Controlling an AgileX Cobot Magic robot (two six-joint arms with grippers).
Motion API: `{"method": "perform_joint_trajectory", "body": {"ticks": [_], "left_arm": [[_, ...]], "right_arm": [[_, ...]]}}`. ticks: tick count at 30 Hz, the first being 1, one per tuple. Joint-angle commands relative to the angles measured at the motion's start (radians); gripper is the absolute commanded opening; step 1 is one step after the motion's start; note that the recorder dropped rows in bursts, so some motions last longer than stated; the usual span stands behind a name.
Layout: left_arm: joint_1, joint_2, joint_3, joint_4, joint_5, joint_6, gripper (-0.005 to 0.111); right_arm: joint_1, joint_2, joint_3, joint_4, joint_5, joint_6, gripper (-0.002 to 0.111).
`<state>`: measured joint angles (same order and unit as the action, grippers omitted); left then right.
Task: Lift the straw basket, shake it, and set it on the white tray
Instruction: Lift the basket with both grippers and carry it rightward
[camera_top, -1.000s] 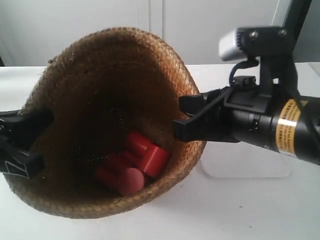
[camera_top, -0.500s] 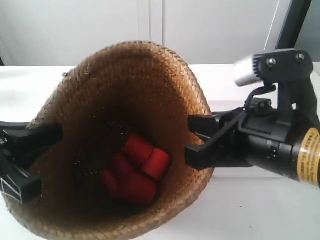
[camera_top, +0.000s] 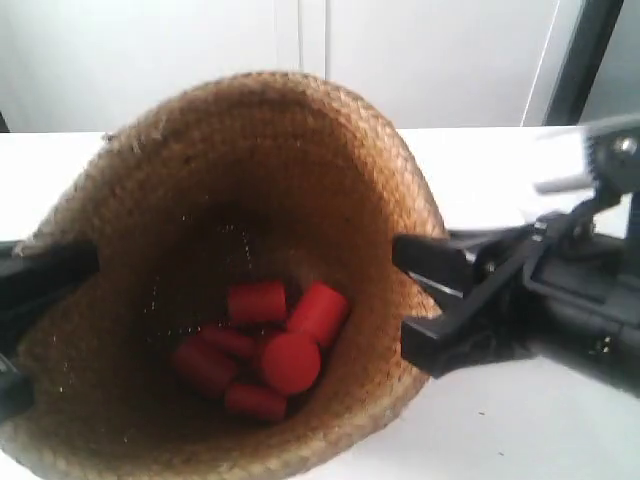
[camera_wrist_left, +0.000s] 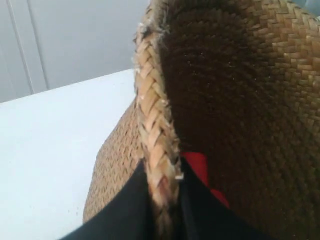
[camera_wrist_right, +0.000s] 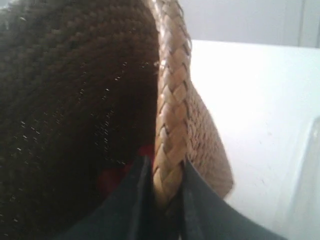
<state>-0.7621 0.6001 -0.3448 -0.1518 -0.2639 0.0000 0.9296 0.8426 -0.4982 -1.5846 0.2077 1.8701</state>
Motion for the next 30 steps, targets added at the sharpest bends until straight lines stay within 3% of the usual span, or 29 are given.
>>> {"method": "perform_joint_trajectory", "body": {"ticks": [1,3,5,7,8,9,11,12,14,15,17,18,20,21,23,26,30], "left_arm": [[-0.007,-0.057,-0.198,0.128,0.064,0.039,0.0],[-0.007,-0.068,-0.209,0.128,0.134,0.028,0.0],[-0.007,-0.071,-0.133,0.118,0.159,-0.013,0.0],[-0.007,-0.037,0.073,0.112,-0.036,-0.057,0.0],[-0.007,-0.007,0.152,0.118,-0.228,-0.048,0.0],[-0.007,-0.002,0.152,0.133,-0.315,-0.02,0.0],[-0.007,-0.032,0.016,0.235,-0.219,-0.008,0.0],[-0.007,-0.06,-0.093,0.334,-0.068,-0.071,0.0],[-0.007,-0.086,-0.095,0.39,0.036,-0.169,0.0],[-0.007,-0.089,-0.007,0.384,0.006,-0.195,0.0],[-0.007,-0.068,0.144,0.32,-0.279,-0.126,0.0],[-0.007,-0.069,0.14,0.278,-0.35,-0.077,0.0],[-0.007,-0.09,-0.021,0.314,-0.275,-0.025,0.0],[-0.007,-0.101,-0.124,0.399,-0.153,-0.084,0.0],[-0.007,-0.115,-0.184,0.513,-0.047,-0.217,0.0],[-0.007,-0.127,-0.119,0.583,0.019,-0.376,0.0],[-0.005,-0.078,0.087,0.411,-0.161,-0.282,0.0]], "right_arm": [[0.018,-0.122,-0.182,-0.16,-0.084,-0.063,0.0],[0.029,-0.152,-0.169,-0.16,-0.092,-0.058,0.0],[0.028,-0.138,-0.086,-0.16,-0.042,0.001,0.0],[0.028,-0.003,0.077,-0.16,0.119,0.169,0.0],[0.028,0.057,0.094,-0.16,0.182,0.182,0.0],[0.028,0.083,0.067,-0.16,0.187,0.148,0.0],[0.043,0.046,-0.057,-0.16,0.056,0.037,0.0],[0.074,-0.023,-0.135,-0.16,-0.026,-0.01,0.0],[0.119,-0.077,-0.114,-0.16,0.012,-0.013,0.0],[0.139,-0.053,-0.032,-0.16,0.091,0.041,0.0],[0.168,0.051,0.064,-0.16,0.297,0.129,0.0],[0.177,0.067,0.048,-0.16,0.348,0.116,0.0],[0.216,0.03,-0.111,-0.16,0.28,-0.071,0.0],[0.249,-0.015,-0.193,-0.131,0.204,-0.192,0.0],[0.289,-0.053,-0.251,-0.037,0.179,-0.296,0.0],[0.323,-0.033,-0.178,0.005,0.209,-0.272,0.0],[0.325,0.124,-0.026,-0.16,0.395,0.084,0.0]]}}
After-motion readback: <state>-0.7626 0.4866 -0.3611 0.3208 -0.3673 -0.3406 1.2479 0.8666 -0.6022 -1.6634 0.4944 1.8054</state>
